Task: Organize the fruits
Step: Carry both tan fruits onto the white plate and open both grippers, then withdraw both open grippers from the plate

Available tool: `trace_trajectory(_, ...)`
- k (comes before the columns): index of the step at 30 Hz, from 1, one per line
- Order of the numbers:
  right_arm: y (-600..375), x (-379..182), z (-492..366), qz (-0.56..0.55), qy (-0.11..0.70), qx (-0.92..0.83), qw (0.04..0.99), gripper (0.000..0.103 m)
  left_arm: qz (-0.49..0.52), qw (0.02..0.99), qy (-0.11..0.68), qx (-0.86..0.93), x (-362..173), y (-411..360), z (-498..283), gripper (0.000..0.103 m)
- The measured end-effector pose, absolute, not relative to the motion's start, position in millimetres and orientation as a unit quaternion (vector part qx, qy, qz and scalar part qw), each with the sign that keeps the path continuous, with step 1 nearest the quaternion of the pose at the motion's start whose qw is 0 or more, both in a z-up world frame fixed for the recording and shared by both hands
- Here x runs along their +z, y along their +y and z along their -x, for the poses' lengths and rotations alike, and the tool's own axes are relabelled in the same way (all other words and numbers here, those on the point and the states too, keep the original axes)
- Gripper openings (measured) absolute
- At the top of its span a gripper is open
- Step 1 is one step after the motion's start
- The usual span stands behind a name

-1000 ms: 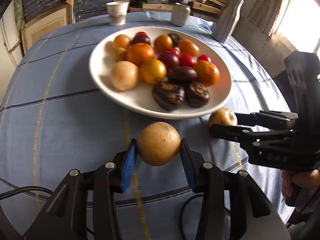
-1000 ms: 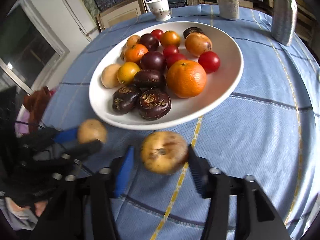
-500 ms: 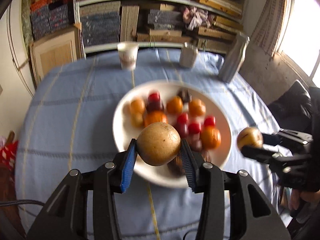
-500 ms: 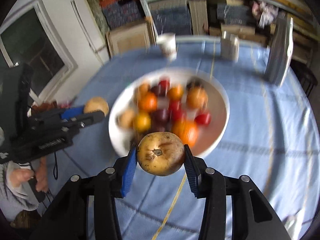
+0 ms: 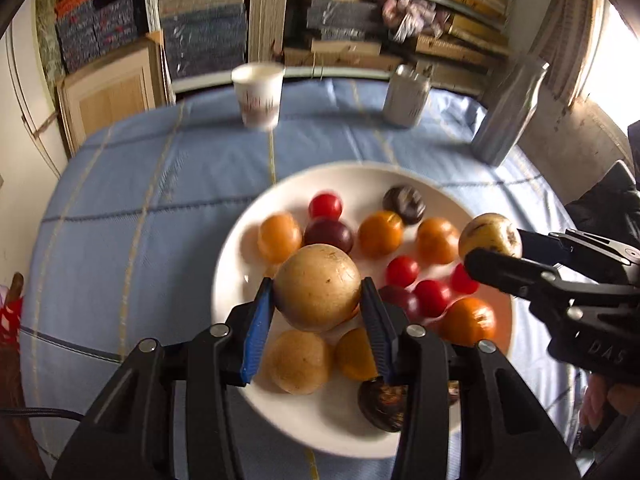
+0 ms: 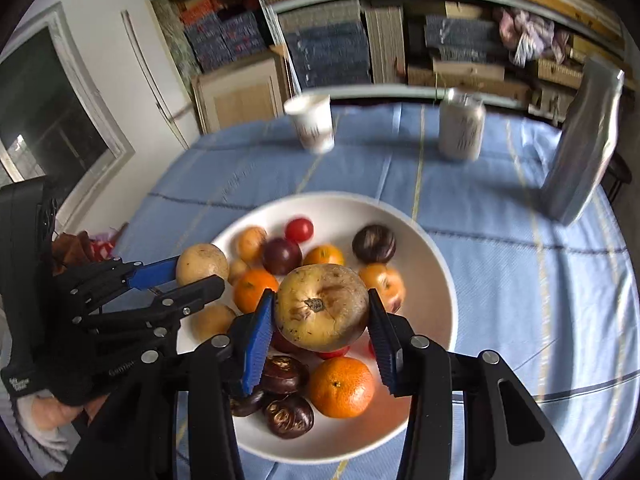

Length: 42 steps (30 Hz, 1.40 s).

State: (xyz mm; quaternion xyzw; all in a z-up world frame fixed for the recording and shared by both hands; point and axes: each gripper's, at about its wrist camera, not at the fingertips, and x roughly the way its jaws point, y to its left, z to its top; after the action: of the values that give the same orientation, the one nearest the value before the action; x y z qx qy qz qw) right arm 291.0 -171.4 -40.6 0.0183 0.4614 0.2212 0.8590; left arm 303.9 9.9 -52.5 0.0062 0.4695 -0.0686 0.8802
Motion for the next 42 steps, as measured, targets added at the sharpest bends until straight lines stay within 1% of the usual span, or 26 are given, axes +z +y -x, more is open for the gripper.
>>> trace_trajectory(3, -163, -58, -294, -0.012, 0.474, 0.217, 0.853, 0.046, 0.006, 0.879, 0.473, -0.063, -65, 15, -307, 0.043)
trace_trajectory(7, -161, -66, -295, -0.015, 0.478, 0.214, 0.852, 0.048, 0.011, 0.879, 0.473, -0.058, -68, 19, -314, 0.045)
trace_trajectory(8, -162, -66, -296, -0.014, 0.476, 0.210, 0.854, 0.052, 0.013, 0.879, 0.474, -0.056, -69, 20, -315, 0.045)
trace_trajectory(9, -162, -66, -297, -0.016, 0.476, 0.208, 0.854, 0.065, 0.016, 0.878, 0.475, -0.054, -70, 21, -316, 0.046)
trace_trajectory(10, -163, -65, -298, -0.019, 0.476, 0.206, 0.855, 0.067, 0.019, 0.878, 0.475, -0.051, -70, 22, -317, 0.049)
trace_trajectory(11, -164, -64, -297, -0.020, 0.475, 0.205, 0.856, 0.068, 0.021, 0.878, 0.476, -0.051, -69, 23, -316, 0.049)
trace_trajectory(12, -164, -63, -297, -0.020, 0.474, 0.205, 0.856, 0.068, 0.022, 0.877, 0.478, -0.049, -69, 23, -316, 0.051)
trace_trajectory(15, -166, -53, -291, -0.018, 0.466, 0.207, 0.860, 0.068, 0.020, 0.878, 0.476, -0.045, -65, 22, -312, 0.061)
trace_trajectory(18, -170, -40, -277, -0.019, 0.456, 0.212, 0.864, 0.068, 0.015, 0.881, 0.471, -0.044, -56, 19, -302, 0.067)
trace_trajectory(19, -171, -36, -272, -0.018, 0.452, 0.211, 0.866, 0.068, 0.014, 0.881, 0.470, -0.042, -52, 19, -298, 0.072)
trace_trajectory(23, -182, -19, -249, -0.023, 0.438, 0.211, 0.874, 0.071, 0.012, 0.886, 0.463, -0.033, -36, 15, -278, 0.086)
trace_trajectory(24, -185, -15, -242, -0.025, 0.435, 0.211, 0.875, 0.073, 0.012, 0.886, 0.462, -0.033, -32, 14, -272, 0.092)
trace_trajectory(27, -196, -6, -219, -0.031, 0.428, 0.211, 0.878, 0.077, 0.008, 0.888, 0.460, -0.029, -22, 11, -256, 0.094)
trace_trajectory(28, -200, -4, -209, -0.033, 0.426, 0.211, 0.879, 0.077, 0.004, 0.889, 0.458, -0.023, -18, 9, -250, 0.097)
trace_trajectory(32, -210, 0, -176, -0.036, 0.423, 0.213, 0.880, 0.079, -0.006, 0.886, 0.463, -0.003, -9, 2, -230, 0.099)
trace_trajectory(37, -222, 0, -146, -0.040, 0.427, 0.212, 0.878, 0.079, -0.049, 0.872, 0.486, 0.035, -5, -12, -215, 0.099)
trace_trajectory(42, -231, 1, -129, -0.042, 0.427, 0.207, 0.879, 0.079, -0.003, 0.878, 0.478, -0.011, 4, -18, -199, 0.099)
